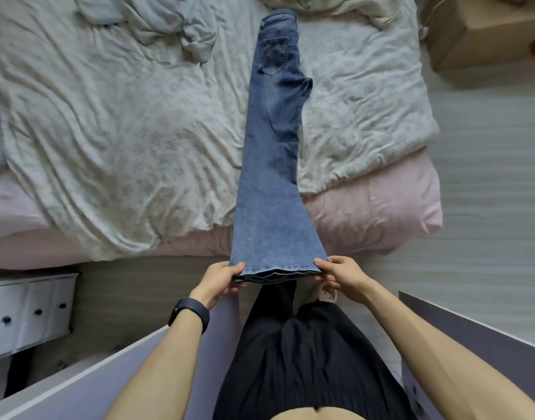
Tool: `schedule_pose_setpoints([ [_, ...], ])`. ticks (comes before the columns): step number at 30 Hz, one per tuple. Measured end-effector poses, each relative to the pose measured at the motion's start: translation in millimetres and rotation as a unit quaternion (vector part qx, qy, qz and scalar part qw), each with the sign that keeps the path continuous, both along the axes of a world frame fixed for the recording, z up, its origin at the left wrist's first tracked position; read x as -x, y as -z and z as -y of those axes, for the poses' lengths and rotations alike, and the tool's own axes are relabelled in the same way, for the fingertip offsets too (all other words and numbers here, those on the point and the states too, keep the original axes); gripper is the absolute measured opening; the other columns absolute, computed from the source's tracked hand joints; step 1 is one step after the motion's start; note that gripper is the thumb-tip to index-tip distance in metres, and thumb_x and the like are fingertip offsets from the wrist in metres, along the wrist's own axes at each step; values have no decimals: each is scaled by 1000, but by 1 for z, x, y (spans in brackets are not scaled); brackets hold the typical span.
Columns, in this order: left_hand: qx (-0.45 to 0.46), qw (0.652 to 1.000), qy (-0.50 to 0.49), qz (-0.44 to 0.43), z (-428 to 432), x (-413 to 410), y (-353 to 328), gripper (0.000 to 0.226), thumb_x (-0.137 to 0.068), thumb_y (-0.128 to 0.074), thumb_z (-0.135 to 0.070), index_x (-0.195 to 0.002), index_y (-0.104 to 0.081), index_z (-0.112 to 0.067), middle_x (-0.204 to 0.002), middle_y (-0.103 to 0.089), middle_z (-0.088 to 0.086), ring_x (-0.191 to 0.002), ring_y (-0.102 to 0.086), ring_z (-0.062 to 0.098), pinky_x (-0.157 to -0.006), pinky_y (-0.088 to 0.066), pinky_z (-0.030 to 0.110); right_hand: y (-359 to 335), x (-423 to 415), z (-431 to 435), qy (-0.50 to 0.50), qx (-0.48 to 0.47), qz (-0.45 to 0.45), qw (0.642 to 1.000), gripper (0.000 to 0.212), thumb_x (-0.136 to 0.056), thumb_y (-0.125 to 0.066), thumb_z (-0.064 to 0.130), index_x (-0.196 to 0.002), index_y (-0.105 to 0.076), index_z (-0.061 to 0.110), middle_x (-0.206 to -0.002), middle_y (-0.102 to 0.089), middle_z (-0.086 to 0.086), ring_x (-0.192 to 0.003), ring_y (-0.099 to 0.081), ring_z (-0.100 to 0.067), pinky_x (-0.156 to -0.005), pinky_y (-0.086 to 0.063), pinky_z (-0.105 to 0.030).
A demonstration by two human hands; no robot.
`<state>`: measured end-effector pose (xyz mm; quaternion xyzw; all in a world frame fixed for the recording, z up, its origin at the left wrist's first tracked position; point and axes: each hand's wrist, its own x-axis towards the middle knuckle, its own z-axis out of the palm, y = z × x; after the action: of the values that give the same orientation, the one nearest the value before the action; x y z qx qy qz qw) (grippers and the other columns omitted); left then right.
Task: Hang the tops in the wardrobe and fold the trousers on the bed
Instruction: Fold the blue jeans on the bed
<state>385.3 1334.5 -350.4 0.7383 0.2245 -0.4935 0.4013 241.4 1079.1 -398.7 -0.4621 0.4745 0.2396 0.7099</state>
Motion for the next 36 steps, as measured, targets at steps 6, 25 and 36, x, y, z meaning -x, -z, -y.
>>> schedule_pose_setpoints([
  [6,1,992,-123,23,-5,13,-13,26,-93,-71,-10,-104,-48,-13,-93,-67,10,-55,-67,19,-54,-47,26,-2,16,0,-1,111,30,993,15,-97,-67,22,-94,-59,10,-96,-68,-9,-61,-71,-13,-65,-56,-34],
  [25,21,974,150,166,1,29,-38,51,-79,-64,6,-124,-65,-20,-109,-71,3,-77,-62,13,-72,-49,17,-42,8,10,-292,393,196,850,43,-79,-67,3,-119,-63,20,-111,-68,6,-100,-62,-12,-83,-43,-19],
  [36,-154,764,461,425,-19,18,-44,24,-85,-72,-37,-108,-72,-34,-149,-42,-11,-128,-45,21,-97,-44,39,-72,-7,11,-475,463,144,734,22,-93,-58,47,-103,-64,28,-102,-71,1,-99,-63,-27,-73,-49,-38],
])
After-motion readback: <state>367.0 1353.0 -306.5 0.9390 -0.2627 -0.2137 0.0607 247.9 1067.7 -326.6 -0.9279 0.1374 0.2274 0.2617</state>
